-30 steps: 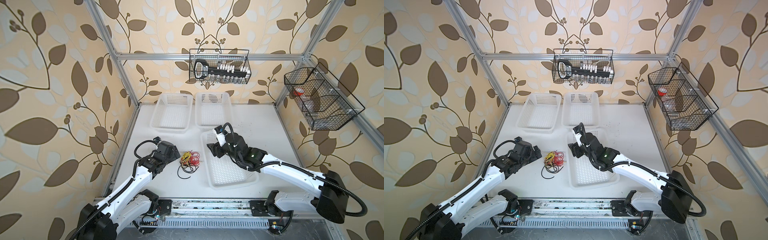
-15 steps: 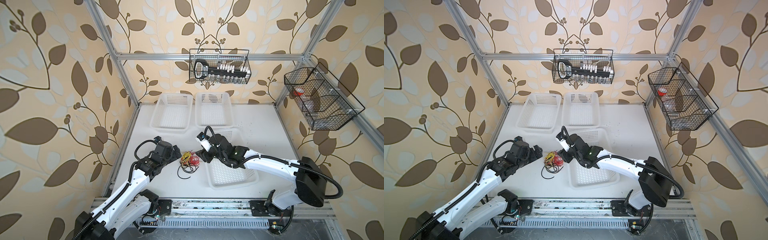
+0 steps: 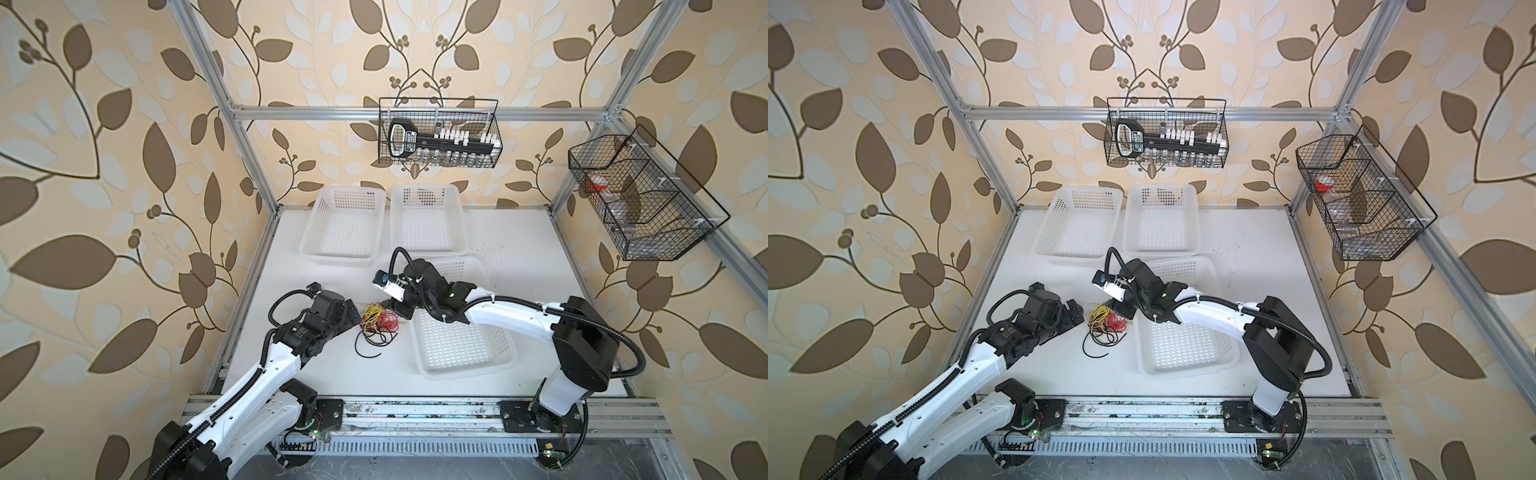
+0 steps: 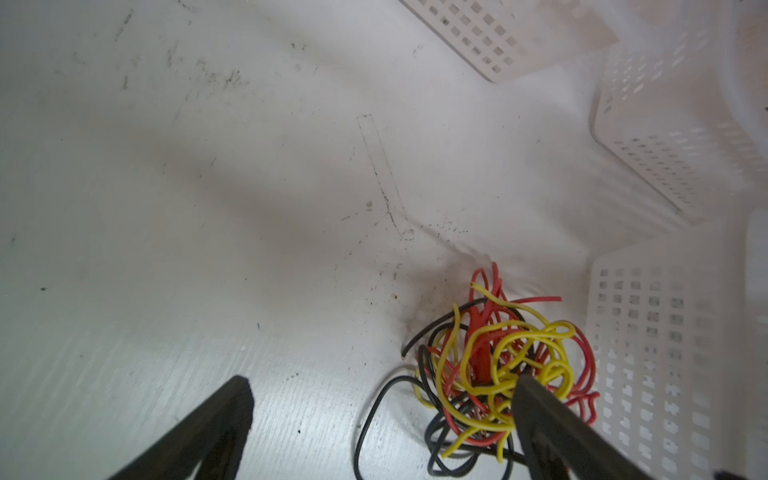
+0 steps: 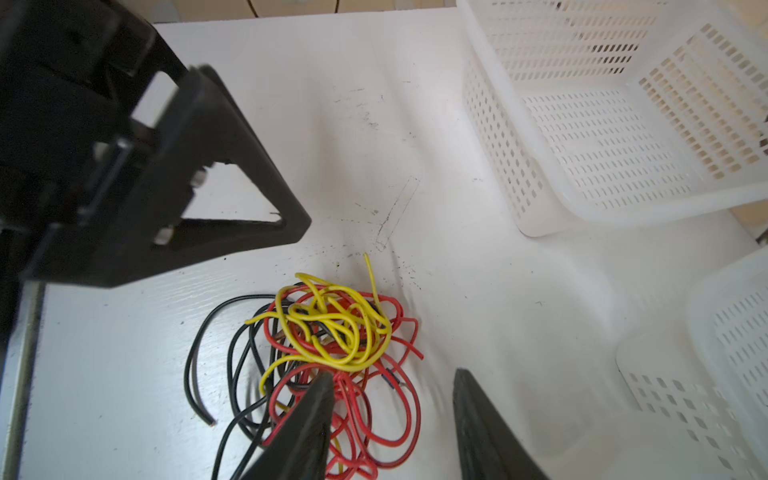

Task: Untangle the cables
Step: 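Lower the right gripper onto the yellow wire while the left gripper hovers nearby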

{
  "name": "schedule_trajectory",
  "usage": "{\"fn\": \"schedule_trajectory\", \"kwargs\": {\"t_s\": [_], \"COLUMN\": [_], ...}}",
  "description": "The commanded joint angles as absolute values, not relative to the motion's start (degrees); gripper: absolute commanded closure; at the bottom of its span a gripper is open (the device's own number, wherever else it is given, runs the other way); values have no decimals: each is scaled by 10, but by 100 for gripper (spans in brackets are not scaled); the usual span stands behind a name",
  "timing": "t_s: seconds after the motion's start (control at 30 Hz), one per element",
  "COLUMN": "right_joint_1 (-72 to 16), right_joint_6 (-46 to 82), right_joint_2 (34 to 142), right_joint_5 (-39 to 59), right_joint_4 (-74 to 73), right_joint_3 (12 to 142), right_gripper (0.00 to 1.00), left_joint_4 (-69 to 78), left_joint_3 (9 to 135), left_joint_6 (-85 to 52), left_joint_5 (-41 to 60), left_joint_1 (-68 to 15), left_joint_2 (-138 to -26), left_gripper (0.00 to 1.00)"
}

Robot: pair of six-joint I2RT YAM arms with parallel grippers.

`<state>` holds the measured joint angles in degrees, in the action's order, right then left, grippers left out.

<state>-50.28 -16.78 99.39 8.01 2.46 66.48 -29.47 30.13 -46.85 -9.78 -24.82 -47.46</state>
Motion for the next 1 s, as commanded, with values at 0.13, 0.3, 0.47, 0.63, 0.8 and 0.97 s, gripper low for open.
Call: {"fn": "schedule_trajectory", "kwargs": {"t_s": [0.13,0.3,0.47,0.63,0.8,0.97], "right_joint_1": [-496,-496,-495,-492,-492,-492], "right_joint_6": [-200,-209,-222,-235,-244,-250], "right_joint_2": [1044,1070,1086,1104,1114,1121], "right_joint_5": [127,121,115,127,136,146], "right_joint_4": [25,30,24,38,45,50], "right_joint_3": [704,727,737,753,758,762], "right_gripper": [54,54,56,58,59,60], "left_joint_4": [-301,-298,-294,-295,-293,-291], "left_joint_3": [298,296,293,294,294,292], "left_joint_6": [-474,-471,-468,-467,-468,-468], "left_joint_5": [-140,-147,-151,-156,-157,-161], "left_joint_1": [-252,-252,-252,-252,-252,-252], "left_joint_2": [-453,-453,-453,-457,-460,-462], "left_gripper": [1,1,1,1,1,1]}}
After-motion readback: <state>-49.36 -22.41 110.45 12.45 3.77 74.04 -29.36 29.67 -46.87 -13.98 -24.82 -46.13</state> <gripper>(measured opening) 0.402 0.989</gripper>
